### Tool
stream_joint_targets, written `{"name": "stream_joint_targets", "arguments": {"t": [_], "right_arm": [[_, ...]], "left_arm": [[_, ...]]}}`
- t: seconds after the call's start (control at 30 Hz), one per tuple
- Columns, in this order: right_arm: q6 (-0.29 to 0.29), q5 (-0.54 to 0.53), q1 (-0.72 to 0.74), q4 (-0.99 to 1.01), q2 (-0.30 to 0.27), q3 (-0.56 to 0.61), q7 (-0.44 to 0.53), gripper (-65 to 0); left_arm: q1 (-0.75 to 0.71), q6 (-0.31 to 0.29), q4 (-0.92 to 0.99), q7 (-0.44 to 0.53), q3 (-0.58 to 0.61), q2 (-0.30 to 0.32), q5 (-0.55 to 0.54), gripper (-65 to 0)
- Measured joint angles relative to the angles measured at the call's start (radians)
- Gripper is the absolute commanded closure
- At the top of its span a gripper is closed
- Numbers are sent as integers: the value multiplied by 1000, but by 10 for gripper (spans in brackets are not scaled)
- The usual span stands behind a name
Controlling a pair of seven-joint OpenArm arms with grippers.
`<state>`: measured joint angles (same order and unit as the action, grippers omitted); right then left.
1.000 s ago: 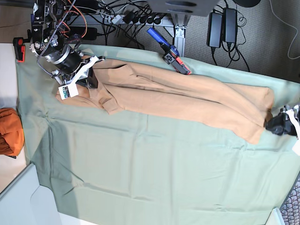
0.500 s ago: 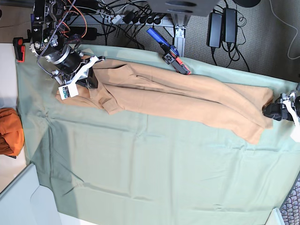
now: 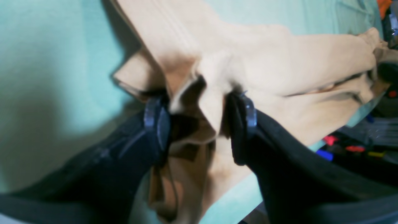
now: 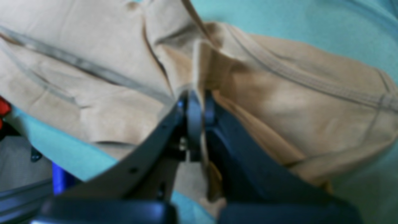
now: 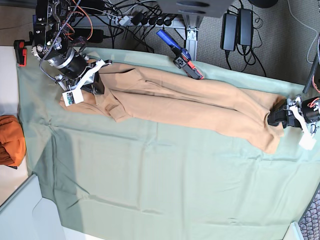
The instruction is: Fold the T-shirt properly
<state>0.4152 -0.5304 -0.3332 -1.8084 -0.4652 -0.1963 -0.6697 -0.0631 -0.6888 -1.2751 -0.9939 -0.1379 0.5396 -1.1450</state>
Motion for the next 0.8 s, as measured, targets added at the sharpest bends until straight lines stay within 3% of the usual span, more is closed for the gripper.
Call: {"name": "stream_joint_targets", "arguments": {"t": [0.07,0.23,0.43,0.57,0.8], "right_arm": [[0,0,0,0,0,0,0,0],[0,0,0,0,0,0,0,0],[0,0,0,0,0,-2,0,0],[0,-13,1,0,0,-31,0,0],[0,-50,1,0,0,-88,0,0]], "left_arm": [[0,0,0,5,0,-8,1,-6],[0,0,0,34,0,-8,42,0],[1,-1,0,166,2,-2,195,0],[46,-1,0,180,4,32,294,0],[129,-2,75,210,3,58,346,0]]}}
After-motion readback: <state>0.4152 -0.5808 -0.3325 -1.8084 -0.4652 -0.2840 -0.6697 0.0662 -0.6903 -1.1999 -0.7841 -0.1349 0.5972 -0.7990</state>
